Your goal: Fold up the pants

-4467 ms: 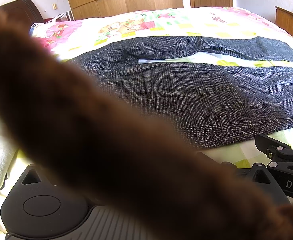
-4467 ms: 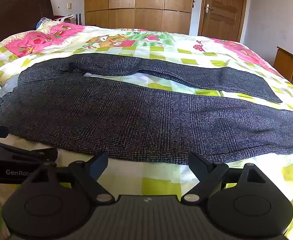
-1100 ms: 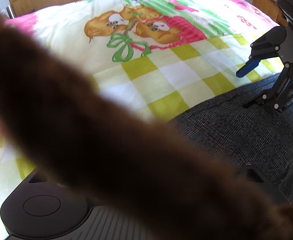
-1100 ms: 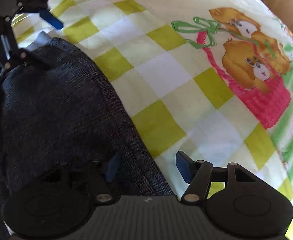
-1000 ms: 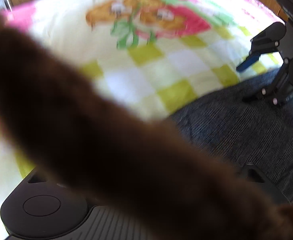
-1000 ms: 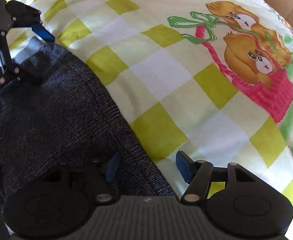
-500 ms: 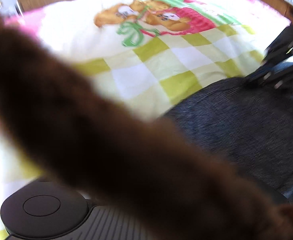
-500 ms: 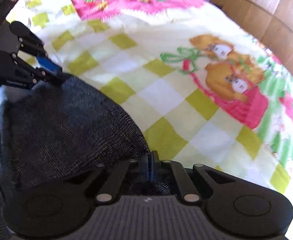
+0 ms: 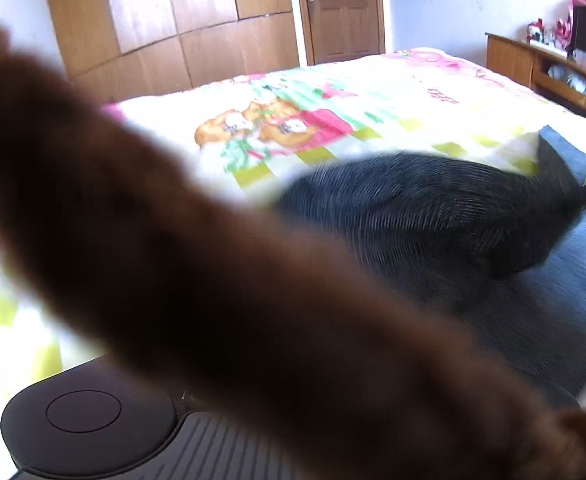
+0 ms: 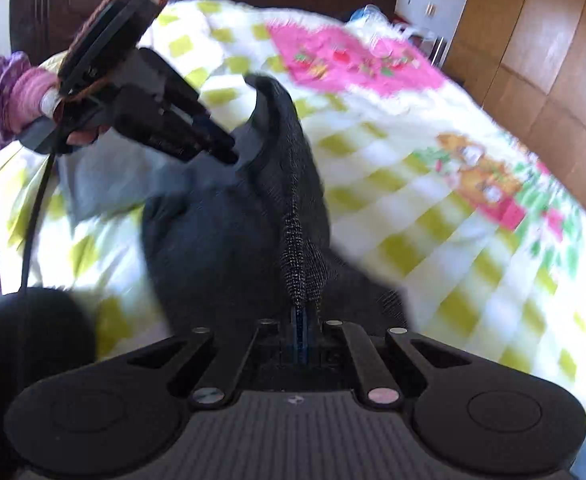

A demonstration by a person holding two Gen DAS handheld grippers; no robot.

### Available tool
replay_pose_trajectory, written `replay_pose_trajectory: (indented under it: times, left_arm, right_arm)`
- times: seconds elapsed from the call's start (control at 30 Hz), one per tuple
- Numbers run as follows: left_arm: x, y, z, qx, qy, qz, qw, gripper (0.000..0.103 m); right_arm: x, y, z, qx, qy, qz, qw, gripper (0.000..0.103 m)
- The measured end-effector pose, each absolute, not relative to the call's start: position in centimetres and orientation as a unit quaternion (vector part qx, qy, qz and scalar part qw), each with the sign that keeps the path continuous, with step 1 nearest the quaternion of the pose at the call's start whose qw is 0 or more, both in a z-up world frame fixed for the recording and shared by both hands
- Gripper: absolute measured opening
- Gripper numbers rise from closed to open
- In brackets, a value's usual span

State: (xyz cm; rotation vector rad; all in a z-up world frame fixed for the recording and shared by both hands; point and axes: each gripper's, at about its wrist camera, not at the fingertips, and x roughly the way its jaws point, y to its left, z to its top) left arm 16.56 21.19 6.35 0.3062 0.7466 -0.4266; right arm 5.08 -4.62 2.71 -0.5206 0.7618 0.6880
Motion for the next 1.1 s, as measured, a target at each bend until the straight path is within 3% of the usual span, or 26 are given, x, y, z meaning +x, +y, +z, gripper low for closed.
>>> replay_pose_trajectory:
  times: [0.17,0.5,0.6,0.77,0.97,1.1]
  left_arm:
    - [11.6,21.5,2.4,0.178,0.394,-0.168,0.886,0.019]
    - [9.1,25.4,0.5,0.123,0.400,-0.157,0.895,0.025]
    - [7.7,25.7,0.5,0.155,0.389,-0.147,0.896,0.033]
    - [5.4,24.9,0.3,0.284,0.350,-0.132,0.883,0.057]
    - [3.4,22.7,-0.1,0.371,0.302,-0.151,0.865,0.064]
    - [4.1,20.8,-1.9,0.437,0.282,-0.147,0.842,0.065]
  right_arm:
    - [3.2,-4.0,-1.5,-0.278,0.382,0.303,0.827,0.020]
    - [3.7,-0.9,-2.1,-0.352,0.342,0.281,0.825,0.026]
    - [3.7,0.2,-2.9,-0.371,0.329,0.278,0.823,0.027]
    - [4.1,-0.1,-2.7,-0.376,0.328,0.277,0.821,0.028]
    - [2.8,0.0,-3.2,-0.428,0.289,0.280,0.809,0.035]
    - [2.8,0.3,-3.7,-0.450,0.269,0.282,0.803,0.034]
